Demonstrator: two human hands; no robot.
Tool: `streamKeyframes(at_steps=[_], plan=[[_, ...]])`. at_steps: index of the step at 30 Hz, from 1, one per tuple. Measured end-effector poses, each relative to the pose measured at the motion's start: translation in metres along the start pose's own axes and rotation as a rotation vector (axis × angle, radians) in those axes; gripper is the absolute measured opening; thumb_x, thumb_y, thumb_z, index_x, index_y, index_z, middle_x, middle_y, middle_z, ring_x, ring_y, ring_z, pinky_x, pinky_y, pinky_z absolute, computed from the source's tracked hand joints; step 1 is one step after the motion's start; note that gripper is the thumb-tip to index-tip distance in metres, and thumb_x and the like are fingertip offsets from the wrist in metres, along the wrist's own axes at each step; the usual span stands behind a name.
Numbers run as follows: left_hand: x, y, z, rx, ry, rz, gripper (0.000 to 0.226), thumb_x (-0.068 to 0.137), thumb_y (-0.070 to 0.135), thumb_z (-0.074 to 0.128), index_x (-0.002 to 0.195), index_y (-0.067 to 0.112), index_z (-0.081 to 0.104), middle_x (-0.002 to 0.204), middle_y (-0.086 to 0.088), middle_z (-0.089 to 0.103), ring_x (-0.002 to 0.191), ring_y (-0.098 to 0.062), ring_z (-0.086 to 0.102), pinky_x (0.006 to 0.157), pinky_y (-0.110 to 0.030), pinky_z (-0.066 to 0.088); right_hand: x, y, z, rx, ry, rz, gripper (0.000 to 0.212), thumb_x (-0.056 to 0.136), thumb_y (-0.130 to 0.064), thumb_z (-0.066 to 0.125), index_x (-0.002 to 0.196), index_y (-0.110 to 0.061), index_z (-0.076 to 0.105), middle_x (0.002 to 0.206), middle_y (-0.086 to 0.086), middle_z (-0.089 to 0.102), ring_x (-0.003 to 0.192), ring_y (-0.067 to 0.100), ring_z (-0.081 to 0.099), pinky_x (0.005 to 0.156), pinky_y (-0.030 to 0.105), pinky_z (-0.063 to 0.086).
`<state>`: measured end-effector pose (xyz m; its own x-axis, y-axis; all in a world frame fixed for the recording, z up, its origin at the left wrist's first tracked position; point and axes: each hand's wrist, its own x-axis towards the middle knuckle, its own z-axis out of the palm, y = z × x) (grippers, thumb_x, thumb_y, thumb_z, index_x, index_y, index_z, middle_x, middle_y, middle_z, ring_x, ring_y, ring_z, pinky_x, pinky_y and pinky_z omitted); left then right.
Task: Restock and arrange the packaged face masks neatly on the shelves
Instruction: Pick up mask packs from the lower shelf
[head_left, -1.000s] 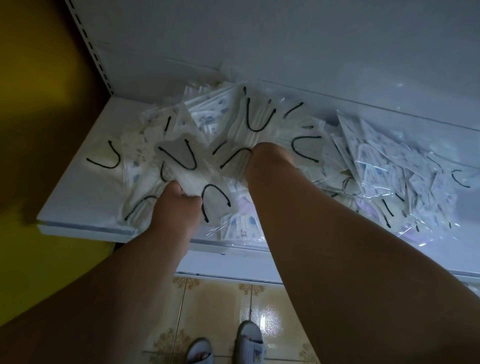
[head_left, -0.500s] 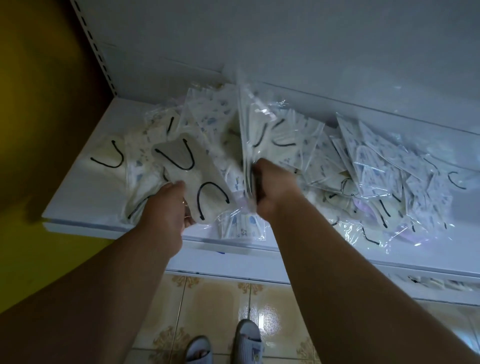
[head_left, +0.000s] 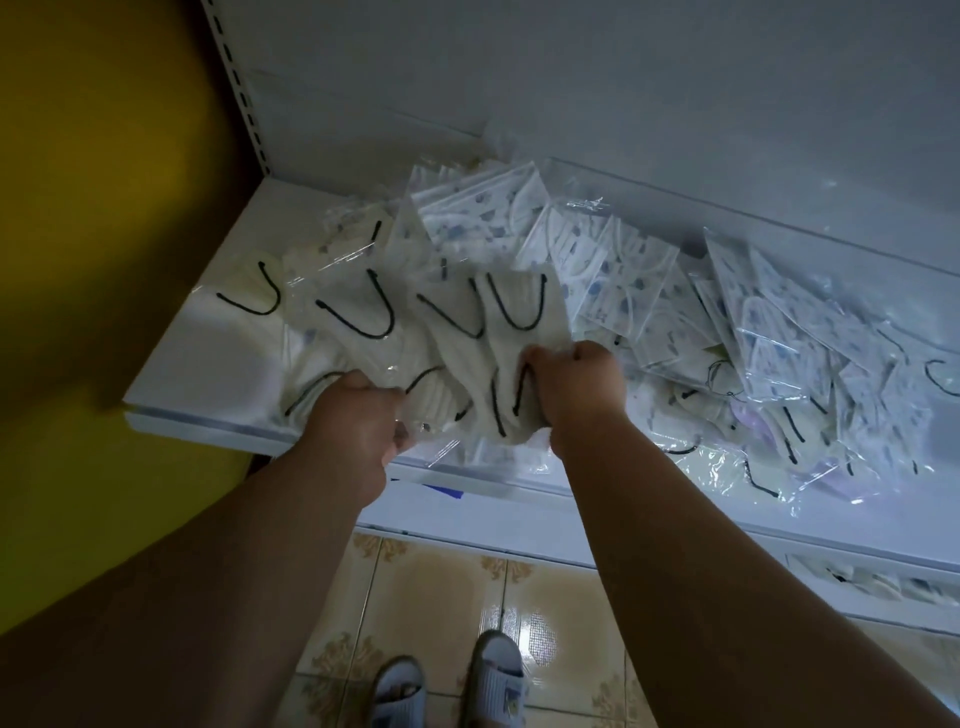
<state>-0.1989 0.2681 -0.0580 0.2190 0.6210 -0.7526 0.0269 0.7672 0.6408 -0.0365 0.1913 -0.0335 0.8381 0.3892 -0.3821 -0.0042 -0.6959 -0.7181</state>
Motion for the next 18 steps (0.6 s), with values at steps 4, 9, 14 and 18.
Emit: streamKeyframes(at_steps=[4,9,14,18], plan=[[-0.004,-0.002,-0.009,-0.02,-0.047,-0.025,0.014,0.097,0.0,0.057,0.088,0.01,0.055,0.099,-0.016,0.063,0.083,-0.031,0.062,0.072,-0.038,0.059,-0.006,0.001,0.013,0.097,-0.074,0.072,0.025,0.084,-0.03,0.074,0.092,-0.01,0.061,0.083,0.003,0.062,0.081,0.026,0.062,0.079,0.043,0.059],[-0.013,-0.009,-0.014,0.141,-0.094,-0.009,0.052,0.078,0.037,0.082,0.121,0.016,0.062,0.121,-0.006,0.067,0.111,-0.03,0.064,0.095,-0.051,0.054,-0.025,0.005,0.031,0.15,-0.263,0.092,0.015,0.08,-0.008,0.076,0.076,-0.011,0.061,0.08,0.01,0.065,0.072,0.028,0.062,0.068,0.042,0.058],[-0.019,-0.017,-0.033,0.323,0.067,0.152,0.022,0.092,0.011,0.068,0.112,0.008,0.059,0.111,-0.013,0.066,0.094,-0.028,0.065,0.088,-0.043,0.056,-0.05,0.004,0.043,0.226,-0.353,0.088,0.025,0.086,-0.018,0.073,0.067,-0.011,0.059,0.064,0.004,0.054,0.057,0.019,0.049,0.055,0.023,0.042],[-0.035,-0.009,-0.066,0.163,0.096,0.133,0.042,0.075,0.025,0.077,0.113,0.015,0.061,0.113,-0.013,0.068,0.1,-0.036,0.066,0.088,-0.061,0.055,-0.071,-0.01,0.065,0.264,-0.408,0.066,0.013,0.083,-0.019,0.07,0.09,-0.01,0.065,0.084,0.004,0.053,0.077,0.018,0.052,0.072,0.029,0.046]])
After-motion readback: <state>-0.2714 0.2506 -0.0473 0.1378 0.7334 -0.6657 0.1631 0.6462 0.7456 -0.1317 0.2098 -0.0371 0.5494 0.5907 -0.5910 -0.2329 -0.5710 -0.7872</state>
